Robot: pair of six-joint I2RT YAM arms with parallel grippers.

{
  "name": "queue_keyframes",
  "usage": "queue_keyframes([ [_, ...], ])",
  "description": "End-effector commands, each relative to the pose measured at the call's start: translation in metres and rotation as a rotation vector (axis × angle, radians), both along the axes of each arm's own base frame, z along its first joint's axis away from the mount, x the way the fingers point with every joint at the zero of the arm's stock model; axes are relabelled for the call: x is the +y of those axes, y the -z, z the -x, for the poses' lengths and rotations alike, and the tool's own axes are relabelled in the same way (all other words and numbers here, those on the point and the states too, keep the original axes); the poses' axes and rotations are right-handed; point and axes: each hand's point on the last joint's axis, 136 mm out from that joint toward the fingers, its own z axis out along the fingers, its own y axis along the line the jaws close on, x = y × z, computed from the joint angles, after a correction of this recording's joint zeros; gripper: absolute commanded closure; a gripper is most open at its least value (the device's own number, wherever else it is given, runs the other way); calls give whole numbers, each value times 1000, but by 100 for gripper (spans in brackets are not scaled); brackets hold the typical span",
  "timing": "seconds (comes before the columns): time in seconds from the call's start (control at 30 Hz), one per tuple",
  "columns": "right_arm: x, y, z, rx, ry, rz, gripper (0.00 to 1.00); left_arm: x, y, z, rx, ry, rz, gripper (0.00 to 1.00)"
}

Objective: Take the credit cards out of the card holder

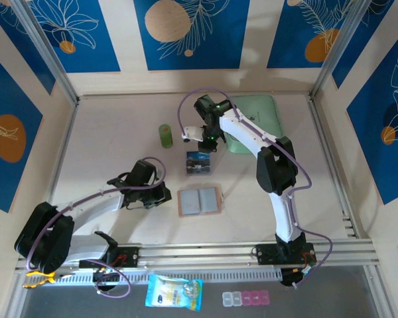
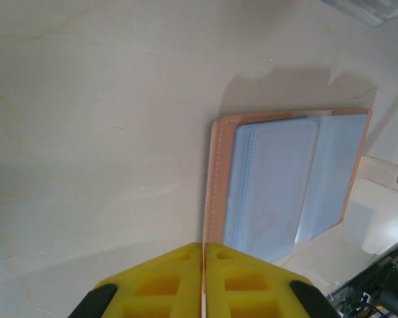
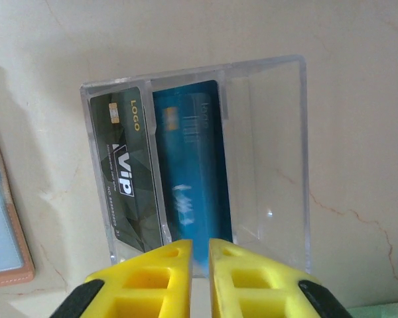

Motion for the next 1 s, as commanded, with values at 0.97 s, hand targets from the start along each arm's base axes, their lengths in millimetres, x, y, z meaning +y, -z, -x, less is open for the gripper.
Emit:
queue_keyframes([
  [0.97, 16, -42, 76, 351, 789, -492, 87, -46, 27, 8, 81, 90, 75, 96],
])
